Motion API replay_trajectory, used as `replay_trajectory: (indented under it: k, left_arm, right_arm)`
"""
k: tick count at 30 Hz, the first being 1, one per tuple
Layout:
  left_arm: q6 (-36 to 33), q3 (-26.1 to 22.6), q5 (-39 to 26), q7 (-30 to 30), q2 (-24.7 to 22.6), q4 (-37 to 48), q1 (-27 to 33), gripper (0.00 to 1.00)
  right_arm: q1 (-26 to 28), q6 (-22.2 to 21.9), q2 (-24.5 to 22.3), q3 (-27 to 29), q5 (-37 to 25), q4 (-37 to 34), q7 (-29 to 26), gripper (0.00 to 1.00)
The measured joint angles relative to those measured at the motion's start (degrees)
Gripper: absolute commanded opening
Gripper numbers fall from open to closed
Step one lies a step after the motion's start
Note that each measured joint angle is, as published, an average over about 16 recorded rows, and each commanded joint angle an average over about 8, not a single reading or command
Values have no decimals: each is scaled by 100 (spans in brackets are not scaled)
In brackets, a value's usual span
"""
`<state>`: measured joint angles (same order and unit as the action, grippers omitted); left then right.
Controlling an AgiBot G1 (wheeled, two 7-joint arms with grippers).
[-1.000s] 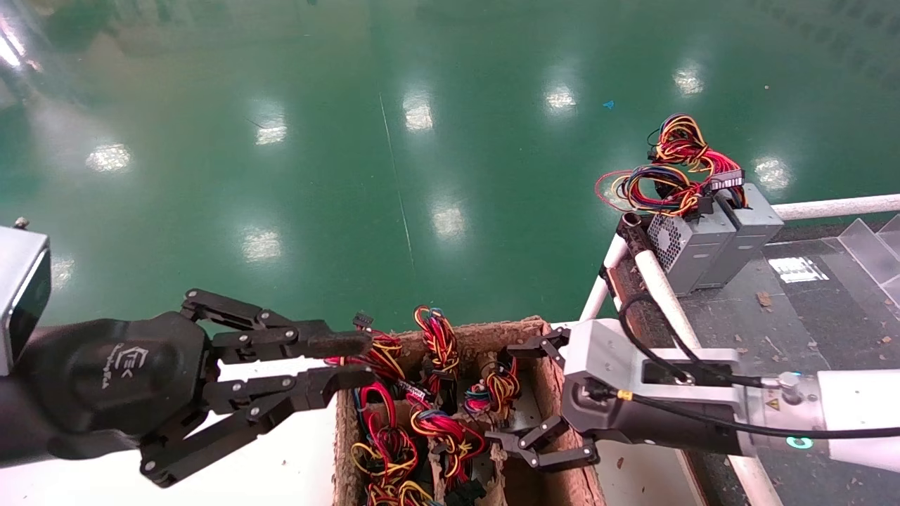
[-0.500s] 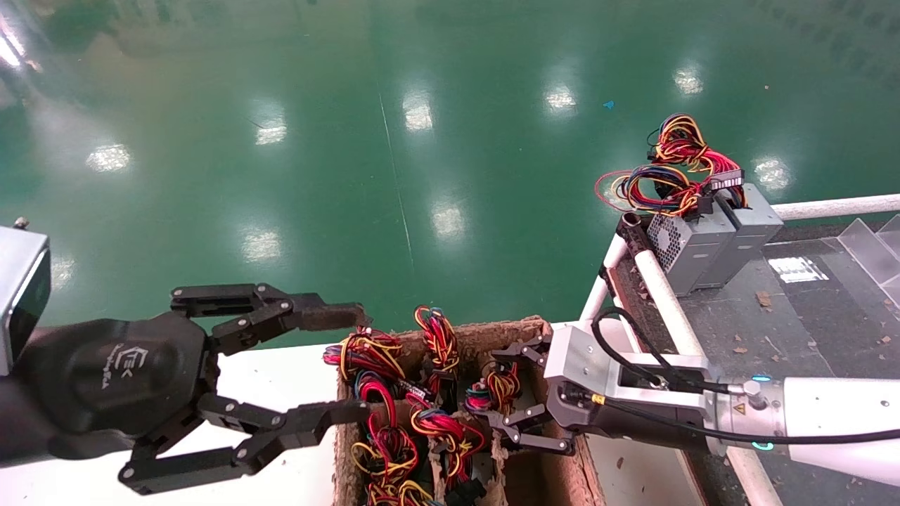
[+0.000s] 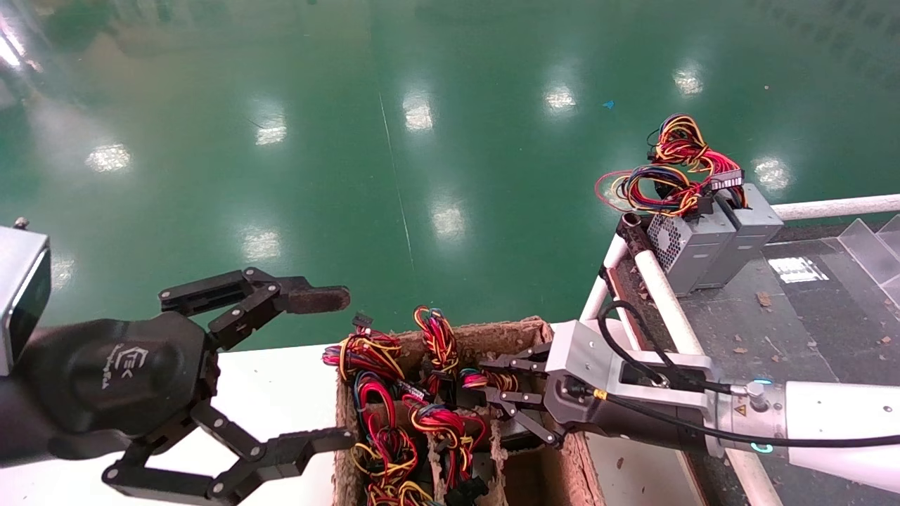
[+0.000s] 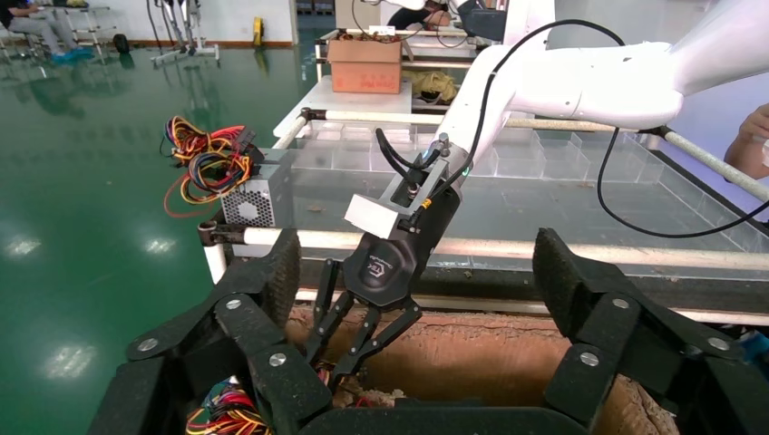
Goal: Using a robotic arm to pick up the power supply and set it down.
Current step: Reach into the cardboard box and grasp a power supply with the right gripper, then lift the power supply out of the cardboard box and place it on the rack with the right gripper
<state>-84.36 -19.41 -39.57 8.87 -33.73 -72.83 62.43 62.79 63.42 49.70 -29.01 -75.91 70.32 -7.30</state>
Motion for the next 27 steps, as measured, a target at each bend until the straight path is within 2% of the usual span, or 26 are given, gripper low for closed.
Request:
replay_trajectory:
  k: [12, 27]
  left_arm:
    - [1, -1, 1, -1, 0, 0, 0, 100]
    - [1, -3, 2, -1, 1, 0, 1, 100]
  right_arm:
    - [-135, -127, -164, 282, 334, 192, 143, 0]
    - [-139, -53, -829, 1199, 1382, 727, 624, 0]
